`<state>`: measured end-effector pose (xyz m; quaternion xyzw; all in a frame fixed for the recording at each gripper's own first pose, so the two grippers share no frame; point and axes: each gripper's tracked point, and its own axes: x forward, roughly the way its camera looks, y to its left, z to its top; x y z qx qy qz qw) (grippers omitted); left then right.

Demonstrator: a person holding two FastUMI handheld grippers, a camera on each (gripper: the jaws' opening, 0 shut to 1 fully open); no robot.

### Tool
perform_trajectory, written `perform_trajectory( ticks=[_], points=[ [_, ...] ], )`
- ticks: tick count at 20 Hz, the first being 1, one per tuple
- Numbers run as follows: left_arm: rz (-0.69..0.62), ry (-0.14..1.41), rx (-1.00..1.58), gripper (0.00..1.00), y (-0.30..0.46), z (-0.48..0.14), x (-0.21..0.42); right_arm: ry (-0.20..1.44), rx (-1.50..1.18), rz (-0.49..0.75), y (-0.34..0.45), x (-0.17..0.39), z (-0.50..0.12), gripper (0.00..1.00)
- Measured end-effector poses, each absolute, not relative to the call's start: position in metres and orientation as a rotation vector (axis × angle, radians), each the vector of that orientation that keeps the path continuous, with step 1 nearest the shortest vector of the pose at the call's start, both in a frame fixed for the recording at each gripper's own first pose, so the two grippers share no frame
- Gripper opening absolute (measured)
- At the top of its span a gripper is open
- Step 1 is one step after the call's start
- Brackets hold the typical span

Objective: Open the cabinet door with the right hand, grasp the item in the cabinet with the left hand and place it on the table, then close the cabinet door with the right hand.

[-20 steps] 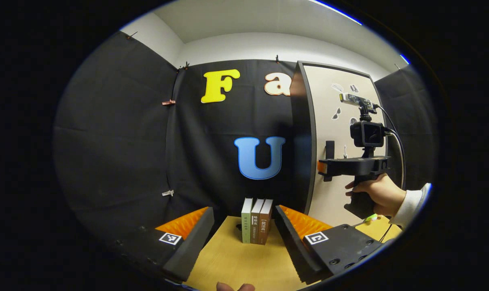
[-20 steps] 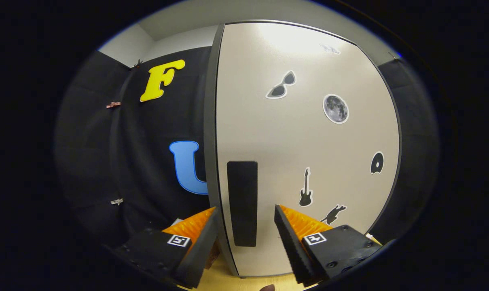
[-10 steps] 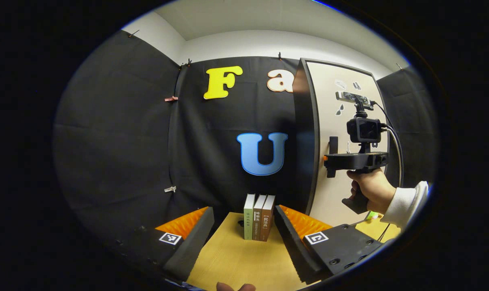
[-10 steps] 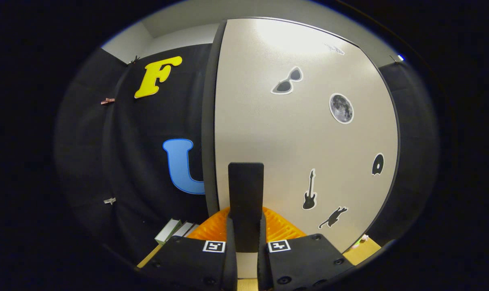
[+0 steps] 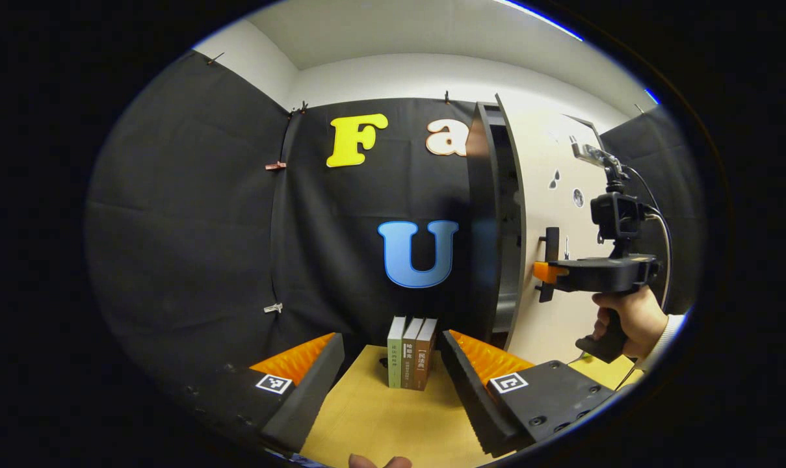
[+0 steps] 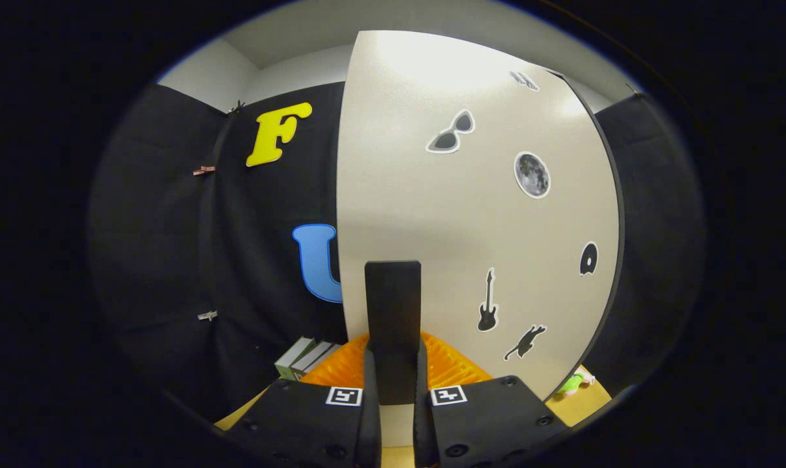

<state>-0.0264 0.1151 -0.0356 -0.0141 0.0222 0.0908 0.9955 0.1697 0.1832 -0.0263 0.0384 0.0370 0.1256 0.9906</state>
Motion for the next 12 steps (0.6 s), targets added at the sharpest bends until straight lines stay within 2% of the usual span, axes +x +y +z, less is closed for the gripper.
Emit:
perform_trajectory(
  ticks=[5,12],
  points=[
    [0.161,0.035,-0.02,0.95,0.097,-0.029,-0.035,0.092,0.093,0.301,0.156,0.124,-0.027,0.23],
    [0.133,0.02,-0.013,0.95,0.072,-0.023,-0.042,0.114,0.111,0.348,0.128,0.09,-0.023,0.23]
  ],
)
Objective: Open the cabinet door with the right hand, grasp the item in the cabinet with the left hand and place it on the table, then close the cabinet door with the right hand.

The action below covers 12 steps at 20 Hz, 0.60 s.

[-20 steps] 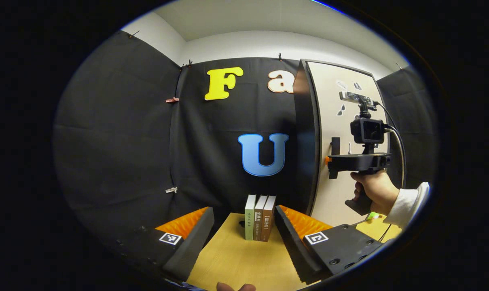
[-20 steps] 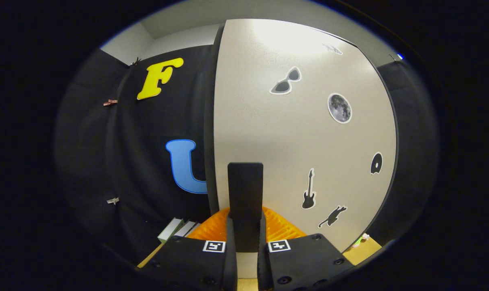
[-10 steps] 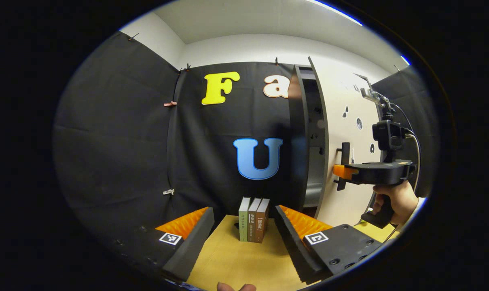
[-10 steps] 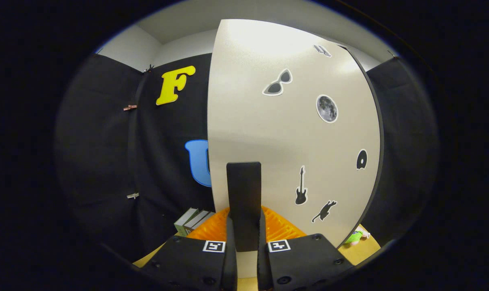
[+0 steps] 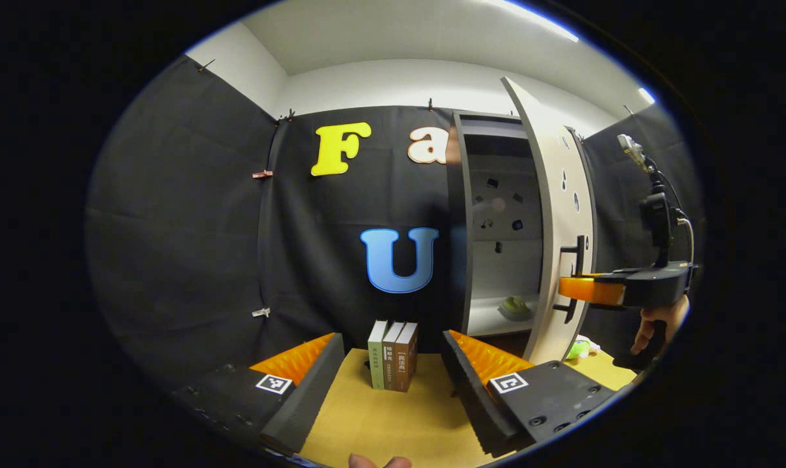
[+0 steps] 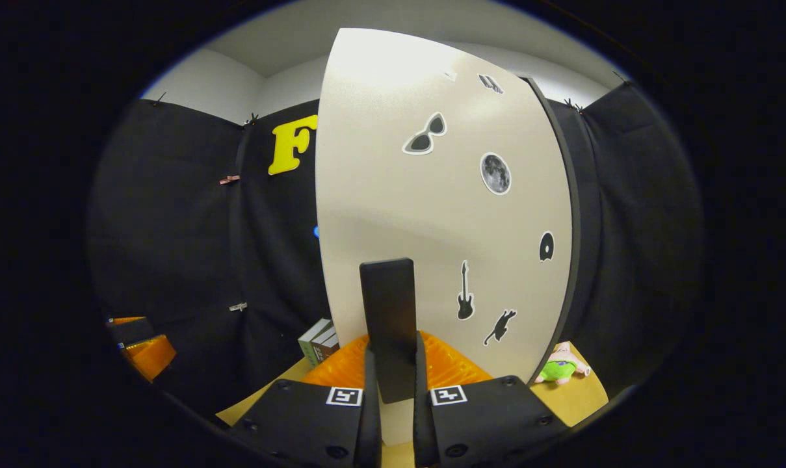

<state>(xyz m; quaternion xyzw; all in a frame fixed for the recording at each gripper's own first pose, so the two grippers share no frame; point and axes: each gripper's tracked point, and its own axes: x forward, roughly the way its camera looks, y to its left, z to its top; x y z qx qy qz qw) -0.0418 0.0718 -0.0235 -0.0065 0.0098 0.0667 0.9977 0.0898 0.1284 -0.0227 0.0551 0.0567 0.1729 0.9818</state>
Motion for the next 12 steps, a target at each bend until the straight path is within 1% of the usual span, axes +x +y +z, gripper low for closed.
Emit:
perform_trajectory(
  ticks=[7,12],
  points=[
    [0.104,0.005,-0.019,0.95,0.044,-0.016,-0.038,0.112,0.124,0.355,0.093,0.068,-0.02,0.23],
    [0.08,-0.001,-0.041,0.95,0.014,-0.011,-0.028,0.116,0.124,0.305,0.06,0.057,-0.02,0.23]
  ],
)
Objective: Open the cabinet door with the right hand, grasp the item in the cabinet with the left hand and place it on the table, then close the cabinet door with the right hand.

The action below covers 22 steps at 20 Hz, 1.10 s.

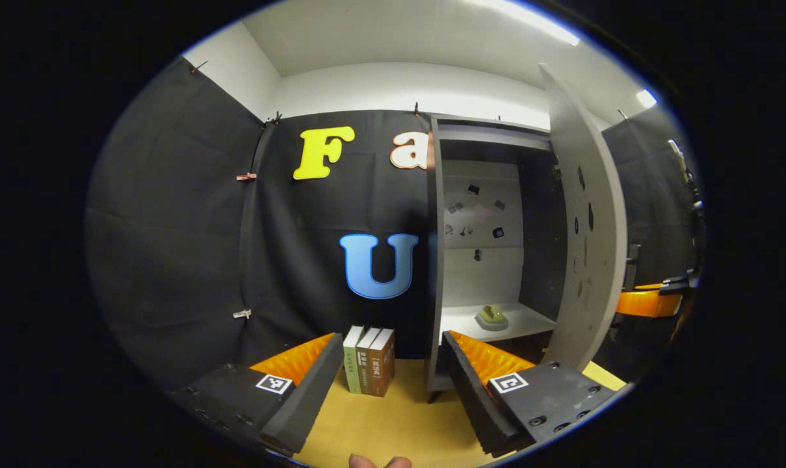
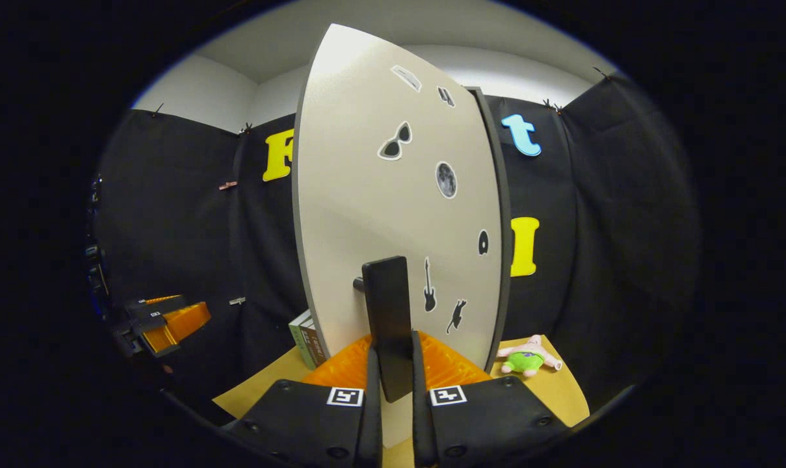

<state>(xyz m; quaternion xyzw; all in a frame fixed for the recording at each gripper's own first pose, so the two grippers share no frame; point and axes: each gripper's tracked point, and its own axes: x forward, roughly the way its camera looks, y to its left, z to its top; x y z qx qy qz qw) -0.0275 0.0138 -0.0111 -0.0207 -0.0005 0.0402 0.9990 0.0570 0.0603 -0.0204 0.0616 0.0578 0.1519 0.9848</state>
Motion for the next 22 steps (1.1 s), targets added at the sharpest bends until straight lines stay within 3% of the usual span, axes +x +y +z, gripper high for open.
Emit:
perform_trajectory(
  ticks=[11,12,16,19,20,22],
  points=[
    [0.02,0.009,-0.055,0.93,-0.054,-0.003,-0.009,0.097,0.059,0.118,-0.007,0.058,-0.025,0.22],
    [0.023,0.008,-0.056,0.95,-0.057,-0.002,-0.008,0.09,0.061,0.097,-0.016,0.059,-0.025,0.17],
    [0.015,0.002,-0.054,0.95,-0.074,0.004,-0.001,0.084,0.096,0.045,-0.036,0.059,-0.026,0.16],
    [0.008,-0.003,-0.046,0.93,-0.089,0.007,0.006,0.097,0.127,0.09,-0.026,0.057,-0.027,0.16],
    [0.005,-0.002,-0.042,0.95,-0.094,0.009,0.009,0.106,0.119,0.103,-0.028,0.057,-0.03,0.21],
    [-0.01,0.004,-0.033,0.95,-0.107,0.009,0.016,0.116,0.09,0.107,-0.032,0.055,-0.032,0.16]
  ],
)
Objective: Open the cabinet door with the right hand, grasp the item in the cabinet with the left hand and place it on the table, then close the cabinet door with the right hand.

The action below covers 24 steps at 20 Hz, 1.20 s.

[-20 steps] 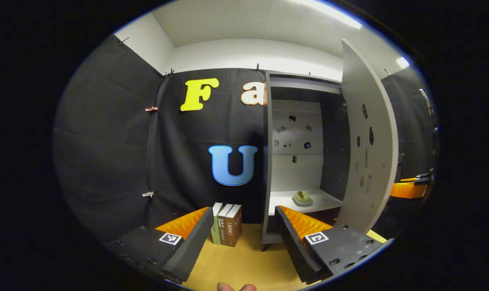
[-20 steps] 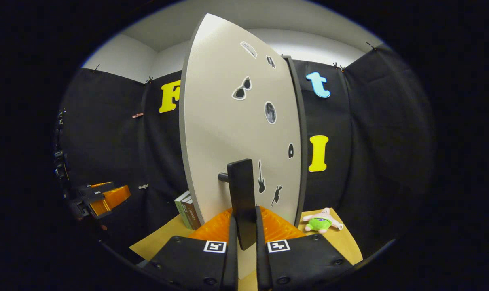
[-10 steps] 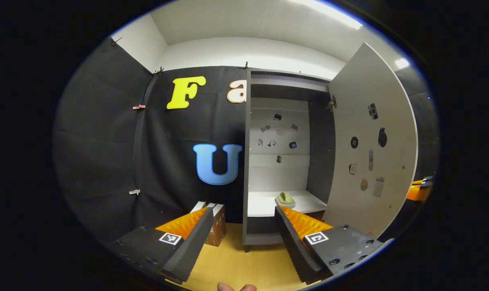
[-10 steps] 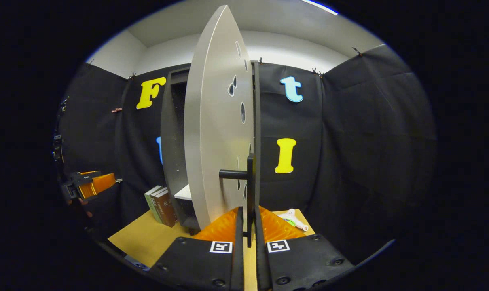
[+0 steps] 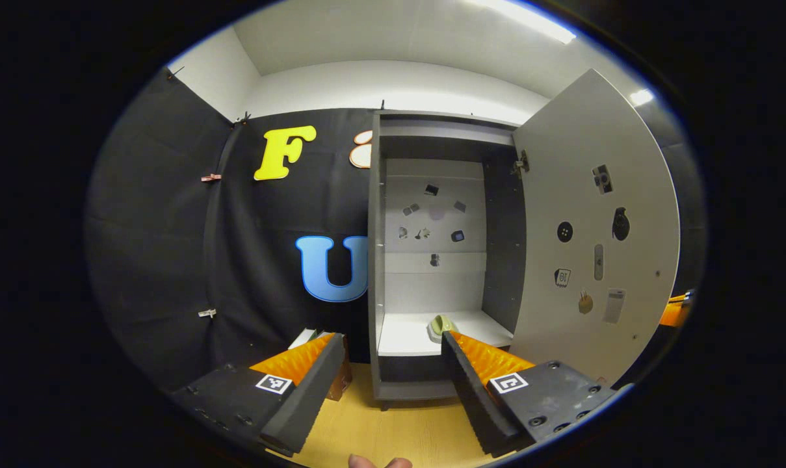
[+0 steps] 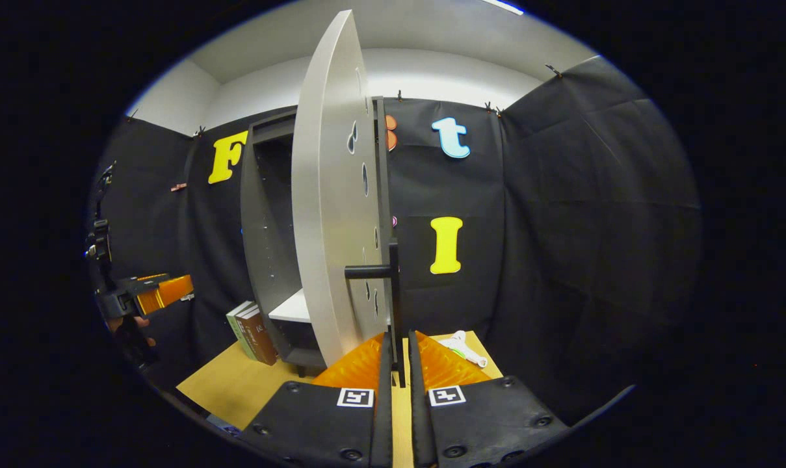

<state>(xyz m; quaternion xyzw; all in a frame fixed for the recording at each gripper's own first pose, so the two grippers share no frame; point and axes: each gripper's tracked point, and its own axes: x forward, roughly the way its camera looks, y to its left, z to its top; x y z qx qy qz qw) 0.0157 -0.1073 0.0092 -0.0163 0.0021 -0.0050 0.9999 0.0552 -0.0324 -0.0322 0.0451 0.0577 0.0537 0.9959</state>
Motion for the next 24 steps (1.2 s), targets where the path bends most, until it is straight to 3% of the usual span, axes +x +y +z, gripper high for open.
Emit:
perform_trajectory(
  ticks=[3,5,9,15,21,22,23,24],
  points=[
    [-0.038,0.012,-0.026,0.95,-0.128,0.01,0.028,0.112,0.067,0.099,-0.042,0.047,-0.03,0.16],
    [-0.063,0.022,-0.038,0.95,-0.141,0.009,0.039,0.084,0.078,0.099,-0.047,0.044,-0.024,0.28],
    [-0.114,0.039,-0.042,0.95,-0.166,0.013,0.075,0.034,0.058,0.038,-0.074,0.044,-0.02,0.95],
    [-0.222,0.16,-0.077,0.93,-0.211,-0.013,0.156,0.059,0.044,-0.028,-0.102,0.041,-0.033,0.96],
    [-0.239,0.288,-0.115,0.93,-0.224,-0.045,0.239,0.085,0.06,-0.065,-0.131,0.039,-0.045,0.96],
    [-0.226,0.294,-0.105,0.93,-0.222,-0.046,0.252,0.092,0.066,-0.071,-0.136,0.041,-0.05,0.92],
    [-0.217,0.305,-0.096,0.93,-0.222,-0.049,0.265,0.097,0.069,-0.077,-0.14,0.043,-0.052,0.96],
    [-0.212,0.318,-0.09,0.92,-0.224,-0.054,0.279,0.101,0.07,-0.082,-0.144,0.048,-0.054,0.92]
  ],
)
